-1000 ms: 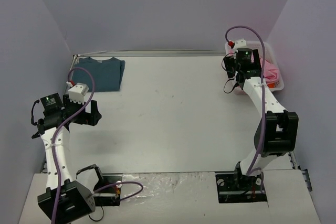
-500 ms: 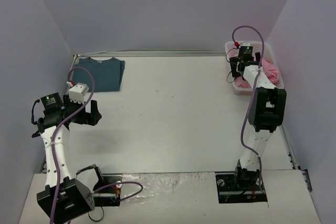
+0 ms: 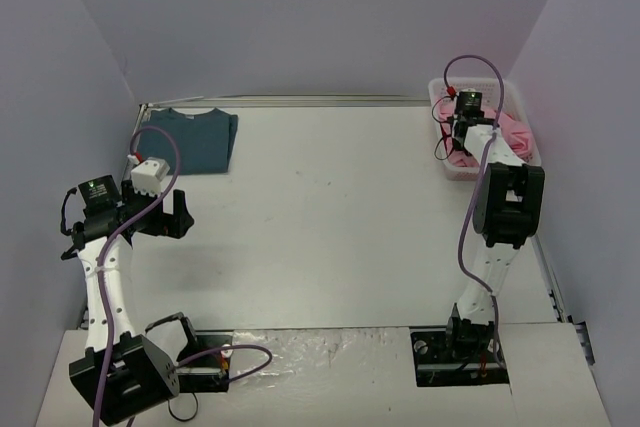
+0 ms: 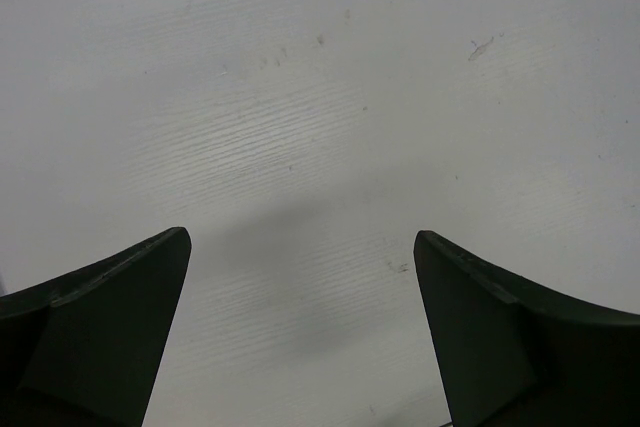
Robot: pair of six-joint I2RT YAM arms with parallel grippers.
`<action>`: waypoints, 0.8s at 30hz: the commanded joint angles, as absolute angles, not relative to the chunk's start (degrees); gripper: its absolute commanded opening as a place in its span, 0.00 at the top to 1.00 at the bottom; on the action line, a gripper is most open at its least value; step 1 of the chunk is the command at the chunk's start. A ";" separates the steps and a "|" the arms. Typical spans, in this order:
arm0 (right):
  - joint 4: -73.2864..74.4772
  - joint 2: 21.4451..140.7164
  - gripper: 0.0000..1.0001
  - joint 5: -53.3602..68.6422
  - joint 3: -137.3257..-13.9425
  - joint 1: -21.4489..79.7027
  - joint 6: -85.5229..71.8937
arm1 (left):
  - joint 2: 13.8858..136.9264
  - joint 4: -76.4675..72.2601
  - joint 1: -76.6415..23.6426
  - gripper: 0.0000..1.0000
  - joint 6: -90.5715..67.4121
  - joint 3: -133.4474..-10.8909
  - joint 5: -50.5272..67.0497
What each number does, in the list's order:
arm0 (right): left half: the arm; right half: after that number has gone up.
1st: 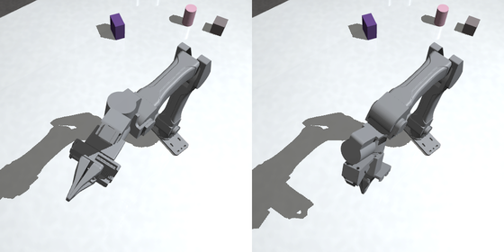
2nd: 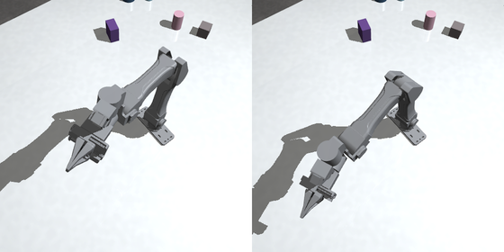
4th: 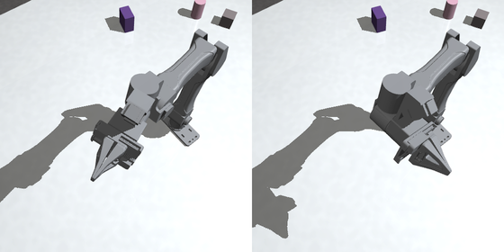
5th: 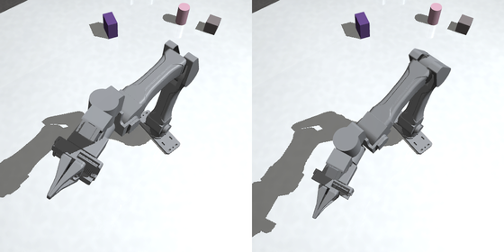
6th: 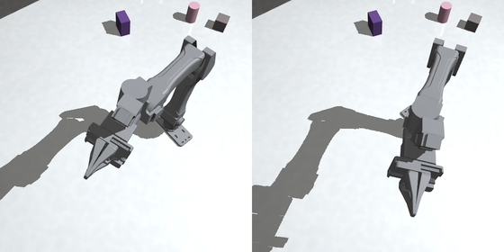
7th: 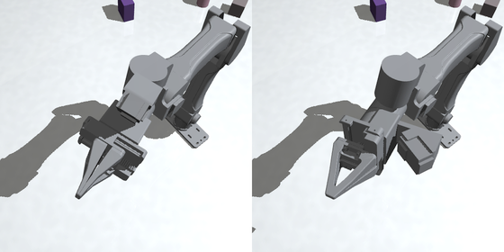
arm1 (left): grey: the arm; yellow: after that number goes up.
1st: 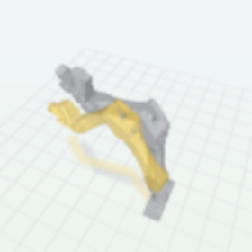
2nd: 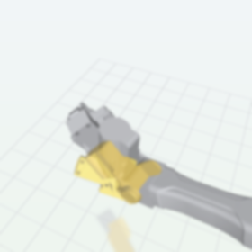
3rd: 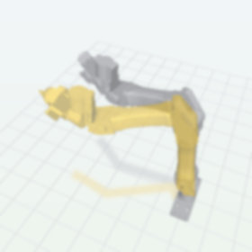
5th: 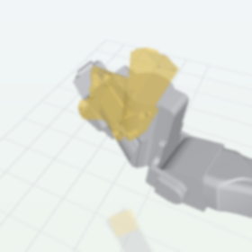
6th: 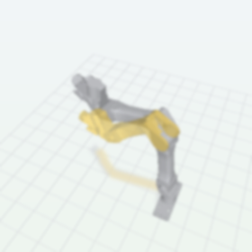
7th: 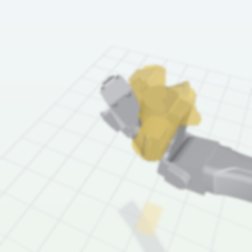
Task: Fold and stack the t-shirts
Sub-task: Grab crumpled tshirt from bin with the right arm
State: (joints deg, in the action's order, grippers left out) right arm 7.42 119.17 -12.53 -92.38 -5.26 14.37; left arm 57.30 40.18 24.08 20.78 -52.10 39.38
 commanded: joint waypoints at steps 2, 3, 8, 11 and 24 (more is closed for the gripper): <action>9.14 113.74 1.00 -15.36 -93.52 -4.23 13.80 | 56.16 39.99 24.35 0.06 20.92 -54.76 40.17; 9.14 112.43 1.00 -16.25 -93.52 -3.96 13.97 | 56.16 39.99 24.26 0.06 20.83 -54.76 40.17; 9.40 106.45 1.00 -17.32 -92.03 -2.29 14.94 | 55.46 39.99 24.35 0.06 20.92 -54.58 40.17; 10.36 102.23 1.00 -17.58 -90.79 -0.71 16.34 | 55.20 39.90 24.35 0.06 20.83 -54.49 40.17; 22.49 91.94 1.00 -17.06 -105.19 11.33 18.46 | 53.53 39.20 24.35 0.06 20.30 -54.14 39.55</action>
